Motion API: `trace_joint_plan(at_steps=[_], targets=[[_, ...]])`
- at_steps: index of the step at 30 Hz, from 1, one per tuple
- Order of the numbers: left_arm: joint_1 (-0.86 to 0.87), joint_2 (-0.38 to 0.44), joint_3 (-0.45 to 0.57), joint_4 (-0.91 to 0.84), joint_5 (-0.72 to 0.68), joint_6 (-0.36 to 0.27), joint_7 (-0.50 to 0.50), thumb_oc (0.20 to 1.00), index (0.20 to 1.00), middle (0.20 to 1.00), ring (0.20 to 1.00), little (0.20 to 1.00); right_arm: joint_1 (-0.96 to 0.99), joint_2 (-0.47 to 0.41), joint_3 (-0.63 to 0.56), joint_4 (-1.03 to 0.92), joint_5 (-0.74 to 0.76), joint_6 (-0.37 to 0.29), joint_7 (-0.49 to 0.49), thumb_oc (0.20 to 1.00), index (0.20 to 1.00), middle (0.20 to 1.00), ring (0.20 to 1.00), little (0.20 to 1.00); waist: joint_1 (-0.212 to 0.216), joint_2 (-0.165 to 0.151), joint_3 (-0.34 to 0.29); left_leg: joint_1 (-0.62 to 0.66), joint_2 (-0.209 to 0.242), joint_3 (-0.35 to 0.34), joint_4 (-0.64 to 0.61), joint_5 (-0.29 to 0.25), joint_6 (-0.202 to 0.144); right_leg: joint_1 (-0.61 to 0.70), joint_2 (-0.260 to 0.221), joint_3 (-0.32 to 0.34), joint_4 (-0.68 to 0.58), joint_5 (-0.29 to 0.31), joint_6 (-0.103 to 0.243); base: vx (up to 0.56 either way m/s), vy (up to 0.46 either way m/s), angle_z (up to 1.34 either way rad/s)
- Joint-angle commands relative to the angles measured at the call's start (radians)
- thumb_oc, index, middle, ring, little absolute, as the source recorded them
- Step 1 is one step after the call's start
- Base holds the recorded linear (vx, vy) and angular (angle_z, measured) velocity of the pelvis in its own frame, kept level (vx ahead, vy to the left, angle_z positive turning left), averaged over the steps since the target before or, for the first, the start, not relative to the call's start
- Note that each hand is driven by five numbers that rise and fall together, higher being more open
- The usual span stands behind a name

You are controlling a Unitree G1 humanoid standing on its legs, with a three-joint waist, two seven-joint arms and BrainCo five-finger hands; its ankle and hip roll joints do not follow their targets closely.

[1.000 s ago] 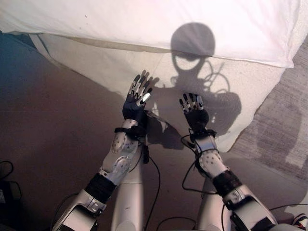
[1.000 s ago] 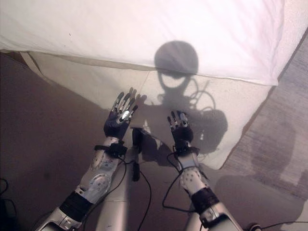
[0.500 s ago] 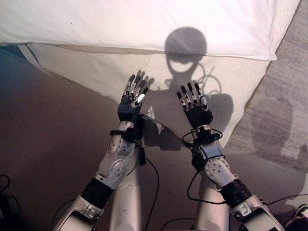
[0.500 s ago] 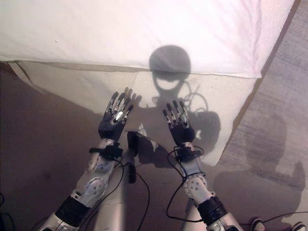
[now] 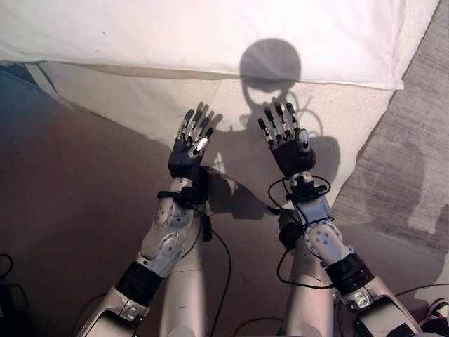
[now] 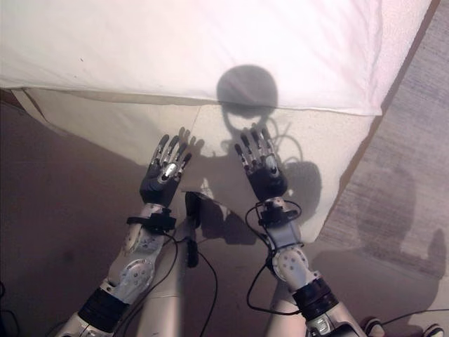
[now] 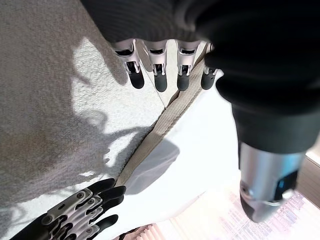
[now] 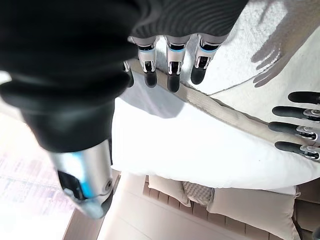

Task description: Make the bed

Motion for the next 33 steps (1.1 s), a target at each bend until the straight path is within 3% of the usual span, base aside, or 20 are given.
trace_joint_plan(at_steps=[1, 9, 13, 18, 33], targets=[[0.037, 0.006, -0.001, -0.13, 0.059, -0.036, -0.014, 1.0, 1.0, 1.0, 1.0, 1.0, -0.047, 0.039, -0.055, 0.065, -0.007, -0.074, -0.073, 1.0, 1.0, 1.0, 1.0, 1.0, 0.029, 0.007, -0.023, 0.104, -0.025, 0.046, -0.016, -0.119, 0.007, -0.008, -0.017, 0.035, -0.005, 0.144, 0.122, 0.0, 0.0, 0.0], [0.0, 0.003, -0.034, -0.113, 0.053, -0.046, 0.003, 1.0, 1.0, 1.0, 1.0, 1.0, -0.285, 0.091, -0.152, 0.341, 0.043, -0.119, -0.18, 1.0, 1.0, 1.0, 1.0, 1.0, 0.063, 0.037, -0.023, 0.095, -0.032, 0.04, -0.001, -0.132, 0.013, -0.019, -0.019, 0.043, 0.01, 0.136, 0.124, 0.0, 0.0, 0.0], [0.004, 0.016, -0.041, -0.142, 0.054, -0.048, 0.033, 1.0, 1.0, 1.0, 1.0, 1.0, -0.405, 0.112, -0.213, 0.454, 0.049, -0.175, -0.28, 1.0, 1.0, 1.0, 1.0, 1.0, 0.084, 0.058, -0.023, 0.088, -0.037, 0.034, 0.004, -0.137, 0.019, -0.032, -0.018, 0.054, 0.028, 0.127, 0.124, 0.0, 0.0, 0.0], [-0.01, 0.029, -0.06, -0.183, 0.052, -0.049, 0.058, 1.0, 1.0, 1.0, 1.0, 1.0, -0.525, 0.111, -0.252, 0.583, 0.028, -0.173, -0.367, 1.0, 1.0, 1.0, 1.0, 1.0, 0.109, 0.074, -0.023, 0.07, -0.038, 0.032, 0.015, -0.145, 0.022, -0.05, -0.017, 0.059, 0.04, 0.12, 0.124, 0.01, -0.004, 0.03], [-0.01, 0.044, -0.112, -0.209, 0.043, -0.049, 0.037, 1.0, 1.0, 1.0, 1.0, 1.0, -0.696, 0.007, -0.281, 0.785, 0.069, -0.144, -0.387, 1.0, 1.0, 1.0, 1.0, 1.0, 0.136, 0.1, -0.023, 0.06, -0.047, 0.019, 0.03, -0.151, 0.033, -0.078, -0.009, 0.077, 0.081, 0.096, 0.117, 0.0, 0.001, 0.01]])
